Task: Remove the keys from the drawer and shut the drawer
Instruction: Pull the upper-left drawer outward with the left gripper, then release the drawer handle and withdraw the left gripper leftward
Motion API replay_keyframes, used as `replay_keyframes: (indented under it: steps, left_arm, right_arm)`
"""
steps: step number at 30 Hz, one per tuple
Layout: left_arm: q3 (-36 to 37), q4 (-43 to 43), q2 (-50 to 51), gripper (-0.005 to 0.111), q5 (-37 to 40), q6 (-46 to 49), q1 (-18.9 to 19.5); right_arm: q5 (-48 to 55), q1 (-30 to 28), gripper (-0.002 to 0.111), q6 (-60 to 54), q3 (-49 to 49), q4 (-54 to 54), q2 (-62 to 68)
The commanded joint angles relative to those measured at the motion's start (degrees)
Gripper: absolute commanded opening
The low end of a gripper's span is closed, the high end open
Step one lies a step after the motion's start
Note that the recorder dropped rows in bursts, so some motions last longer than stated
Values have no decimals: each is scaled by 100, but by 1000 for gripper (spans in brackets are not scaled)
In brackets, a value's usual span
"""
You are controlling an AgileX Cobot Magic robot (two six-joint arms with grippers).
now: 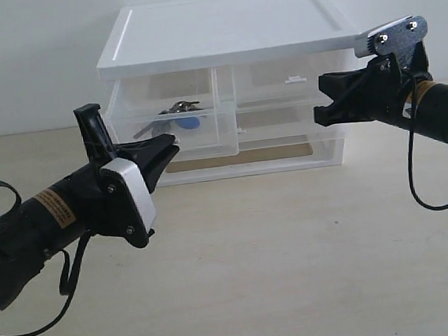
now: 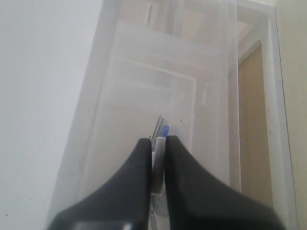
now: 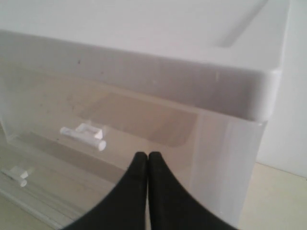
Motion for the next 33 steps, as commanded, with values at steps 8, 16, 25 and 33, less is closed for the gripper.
replay_keyframes:
  steps: [8,16,25,33]
  left_arm:
    - [73,435,-44,45,-401,-361,-35]
    - [363,916,-175,67,-401,-166,-35]
    - [819,1109,-1052,52,-401,-630,-35]
    - [1156,929,-2396,5,-401,-3717,-35]
  right_arm:
    - [112,-39,0,-22,-93,397,-2]
    - [151,-39,0,-48,-93,397,-2]
    - [164,-39,0,-44,-93,397,-2]
    - [164,-39,0,-44,-93,397,-2]
